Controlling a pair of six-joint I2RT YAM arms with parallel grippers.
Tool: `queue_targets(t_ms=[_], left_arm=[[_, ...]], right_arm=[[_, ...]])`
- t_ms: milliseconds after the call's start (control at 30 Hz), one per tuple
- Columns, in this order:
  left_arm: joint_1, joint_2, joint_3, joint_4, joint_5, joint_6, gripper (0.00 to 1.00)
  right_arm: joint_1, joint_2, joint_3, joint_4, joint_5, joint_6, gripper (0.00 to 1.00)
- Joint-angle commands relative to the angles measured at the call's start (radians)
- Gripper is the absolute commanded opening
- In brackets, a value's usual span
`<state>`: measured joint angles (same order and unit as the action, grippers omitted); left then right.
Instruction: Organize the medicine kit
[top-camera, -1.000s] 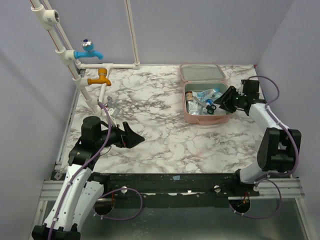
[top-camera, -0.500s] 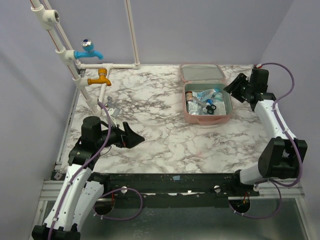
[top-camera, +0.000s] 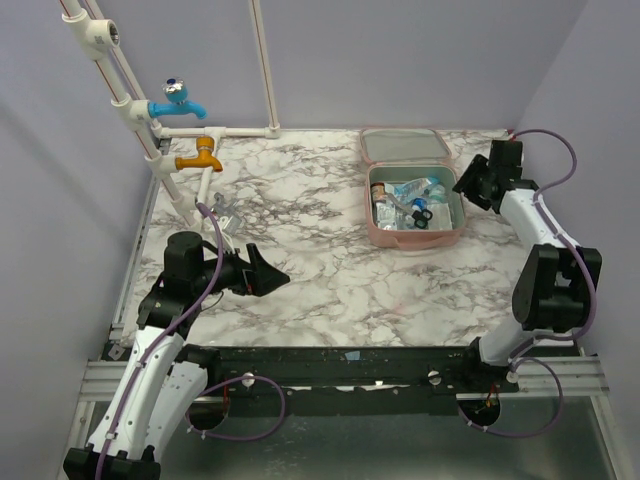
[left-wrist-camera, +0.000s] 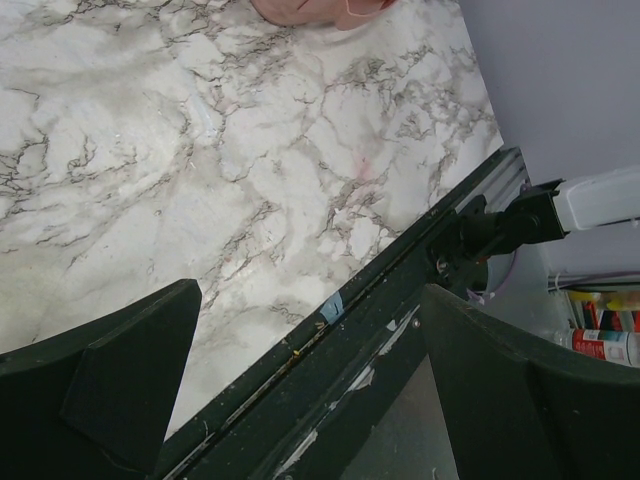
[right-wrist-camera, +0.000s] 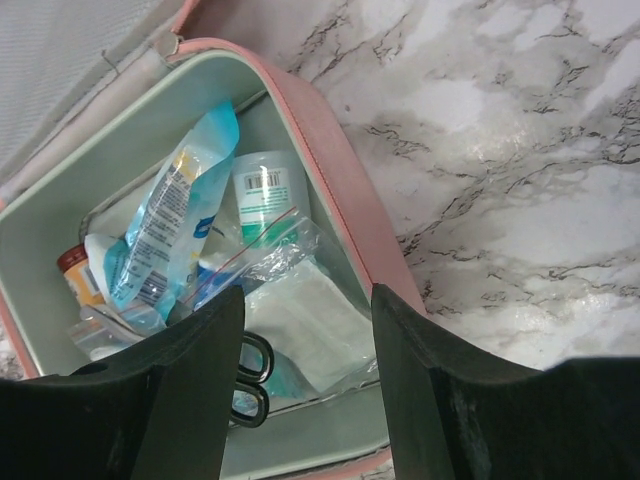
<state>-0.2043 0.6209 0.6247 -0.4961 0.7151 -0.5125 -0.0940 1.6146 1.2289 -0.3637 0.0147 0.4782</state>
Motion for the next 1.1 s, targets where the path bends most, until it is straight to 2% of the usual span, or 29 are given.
queue_targets(t_ms=[0, 467, 733, 967, 1067], left_arm=[[-0.003, 0.000, -0.011, 0.021, 0.027, 0.011, 0.94], [-0.010, -0.011, -0.011, 0.024, 0.035, 0.011, 0.95], [-0.017, -0.020, -0.011, 0.023, 0.036, 0.010, 0.95], [-0.018, -0.025, -0.011, 0.024, 0.037, 0.011, 0.95], [-0.020, -0.029, -0.012, 0.025, 0.037, 0.011, 0.95]], right_arm=[[-0.006, 0.044, -0.005, -0.007, 0.048, -0.021, 0.56], [-0.005, 0.128, -0.006, -0.032, 0.089, -0.026, 0.50], [0.010, 0.135, -0.017, -0.026, 0.068, -0.039, 0.30], [0.040, 0.168, -0.004, -0.045, 0.074, -0.070, 0.01], [0.065, 0.183, 0.007, -0.059, 0.097, -0.095, 0.01]])
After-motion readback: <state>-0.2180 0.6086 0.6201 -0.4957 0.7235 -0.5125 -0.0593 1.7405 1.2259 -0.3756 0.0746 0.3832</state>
